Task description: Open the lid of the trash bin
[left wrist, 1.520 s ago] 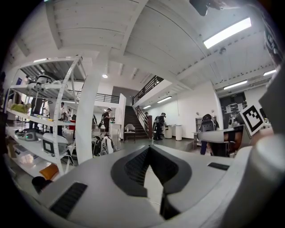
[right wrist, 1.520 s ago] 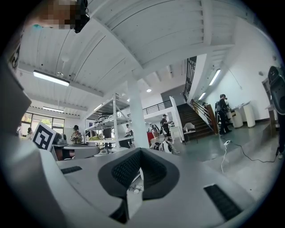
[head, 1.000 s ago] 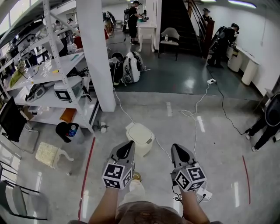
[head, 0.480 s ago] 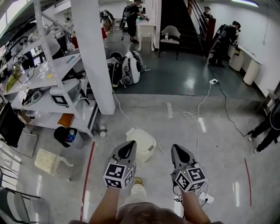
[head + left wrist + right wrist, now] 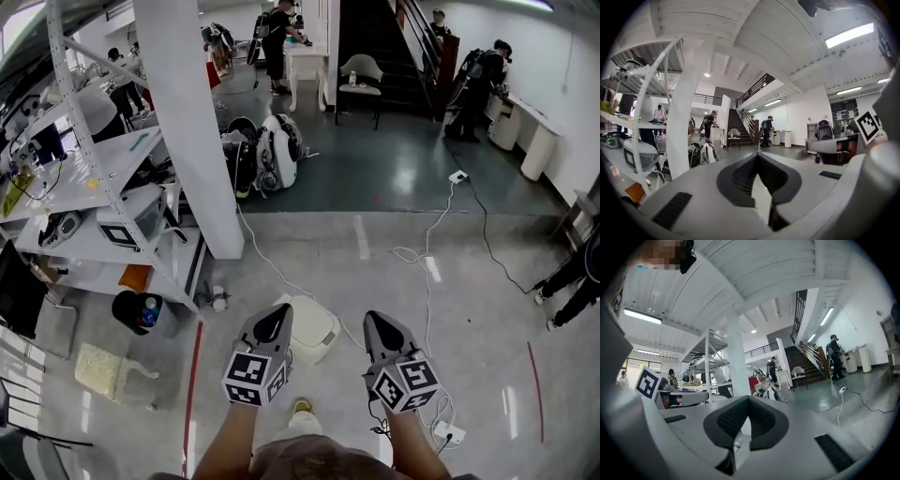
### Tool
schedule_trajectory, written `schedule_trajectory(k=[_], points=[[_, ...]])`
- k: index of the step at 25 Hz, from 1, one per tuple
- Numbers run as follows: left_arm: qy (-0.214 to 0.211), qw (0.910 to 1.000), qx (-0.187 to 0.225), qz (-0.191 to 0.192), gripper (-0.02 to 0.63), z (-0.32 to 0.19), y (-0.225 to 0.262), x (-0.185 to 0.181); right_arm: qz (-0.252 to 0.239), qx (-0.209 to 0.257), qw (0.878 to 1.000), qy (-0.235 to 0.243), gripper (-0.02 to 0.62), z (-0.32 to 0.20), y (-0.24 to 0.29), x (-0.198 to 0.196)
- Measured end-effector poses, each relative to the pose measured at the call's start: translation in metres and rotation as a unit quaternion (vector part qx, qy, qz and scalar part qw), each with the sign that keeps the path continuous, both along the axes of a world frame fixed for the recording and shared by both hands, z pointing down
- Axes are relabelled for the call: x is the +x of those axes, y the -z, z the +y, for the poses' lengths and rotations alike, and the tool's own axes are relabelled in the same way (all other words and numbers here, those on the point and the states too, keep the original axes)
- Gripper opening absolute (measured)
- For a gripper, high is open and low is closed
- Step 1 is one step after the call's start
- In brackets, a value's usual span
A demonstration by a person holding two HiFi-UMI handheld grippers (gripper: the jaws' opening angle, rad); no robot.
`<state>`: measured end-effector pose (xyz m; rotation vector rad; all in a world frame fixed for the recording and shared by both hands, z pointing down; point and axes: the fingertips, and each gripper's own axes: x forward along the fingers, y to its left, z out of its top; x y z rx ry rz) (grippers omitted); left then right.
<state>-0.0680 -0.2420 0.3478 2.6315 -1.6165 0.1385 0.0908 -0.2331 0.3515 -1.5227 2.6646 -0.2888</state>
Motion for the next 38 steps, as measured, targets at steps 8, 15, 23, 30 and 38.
schedule_trajectory(k=[8, 15, 23, 30, 38], points=[[-0.021, 0.9998, 0.006, 0.005, 0.006, -0.071, 0.004, -0.014, 0.002, 0.008, 1.0, -0.014, 0.029, -0.065, 0.008, -0.02], [-0.031, 0.9994, 0.011, 0.006, 0.006, -0.115, 0.009, -0.027, 0.002, 0.016, 1.0, -0.024, 0.029, -0.109, 0.015, -0.035], [-0.035, 0.9992, 0.017, 0.007, 0.006, -0.153, 0.01, -0.029, 0.009, 0.015, 1.0, -0.025, 0.029, -0.143, 0.014, -0.04], [-0.035, 0.9992, 0.018, 0.005, 0.006, -0.169, 0.008, -0.021, 0.012, 0.015, 1.0, -0.016, 0.029, -0.161, 0.014, -0.04], [-0.028, 0.9994, 0.019, 0.004, 0.007, -0.186, 0.007, -0.019, 0.009, 0.016, 1.0, 0.007, 0.029, -0.175, 0.015, -0.046]])
